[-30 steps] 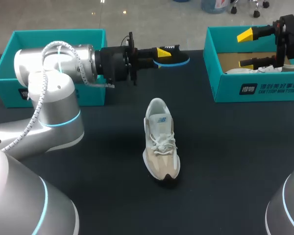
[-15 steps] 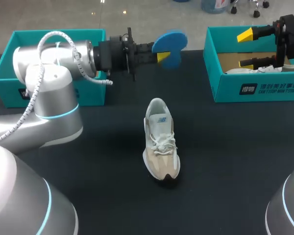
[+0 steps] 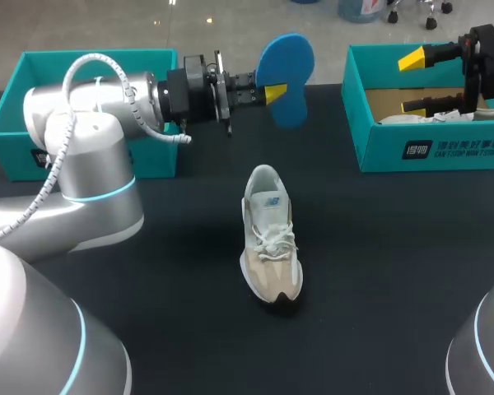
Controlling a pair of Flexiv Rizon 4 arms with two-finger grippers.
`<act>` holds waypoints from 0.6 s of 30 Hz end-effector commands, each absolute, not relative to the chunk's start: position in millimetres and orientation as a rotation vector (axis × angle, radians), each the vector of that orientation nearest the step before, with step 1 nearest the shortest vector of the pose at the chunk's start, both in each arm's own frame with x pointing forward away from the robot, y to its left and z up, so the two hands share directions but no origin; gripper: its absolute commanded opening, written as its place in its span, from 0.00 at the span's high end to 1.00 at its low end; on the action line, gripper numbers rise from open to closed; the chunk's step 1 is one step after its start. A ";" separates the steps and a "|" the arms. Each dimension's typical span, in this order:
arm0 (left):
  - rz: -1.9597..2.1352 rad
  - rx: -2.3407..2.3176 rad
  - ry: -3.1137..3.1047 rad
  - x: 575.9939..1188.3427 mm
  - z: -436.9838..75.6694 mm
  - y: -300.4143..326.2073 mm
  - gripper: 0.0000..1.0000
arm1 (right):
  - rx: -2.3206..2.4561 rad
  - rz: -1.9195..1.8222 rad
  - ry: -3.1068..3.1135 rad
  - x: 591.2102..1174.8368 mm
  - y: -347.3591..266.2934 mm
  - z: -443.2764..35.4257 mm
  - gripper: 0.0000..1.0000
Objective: Take the shoe out of the shoebox, open the shoe tongue, remove and reinsert the insole, then place the shoe into the shoebox
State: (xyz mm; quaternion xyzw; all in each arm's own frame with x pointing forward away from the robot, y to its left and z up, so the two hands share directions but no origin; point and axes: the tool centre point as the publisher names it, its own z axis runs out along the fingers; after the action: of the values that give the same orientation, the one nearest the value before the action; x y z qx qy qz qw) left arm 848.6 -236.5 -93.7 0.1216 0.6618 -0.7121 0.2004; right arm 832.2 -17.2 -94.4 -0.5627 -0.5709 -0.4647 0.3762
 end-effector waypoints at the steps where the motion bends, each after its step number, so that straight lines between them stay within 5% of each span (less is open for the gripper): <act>1: -2.127 0.141 1.925 850.3 -90.4 -235.8 1.00 | -1.442 -1.189 -1.460 831.8 -16.4 -94.3 0.00; 18: -2.528 -0.808 2.450 862.9 -95.9 -230.5 1.00 | -1.442 -1.189 -1.460 831.8 -16.4 -94.3 0.00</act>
State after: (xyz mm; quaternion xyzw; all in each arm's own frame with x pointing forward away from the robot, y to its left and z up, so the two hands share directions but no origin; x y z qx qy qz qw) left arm 857.4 -232.1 -99.4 -0.0716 0.6864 -0.7235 -0.0136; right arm 832.2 -17.2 -94.4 -0.5627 -0.5709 -0.4647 0.3761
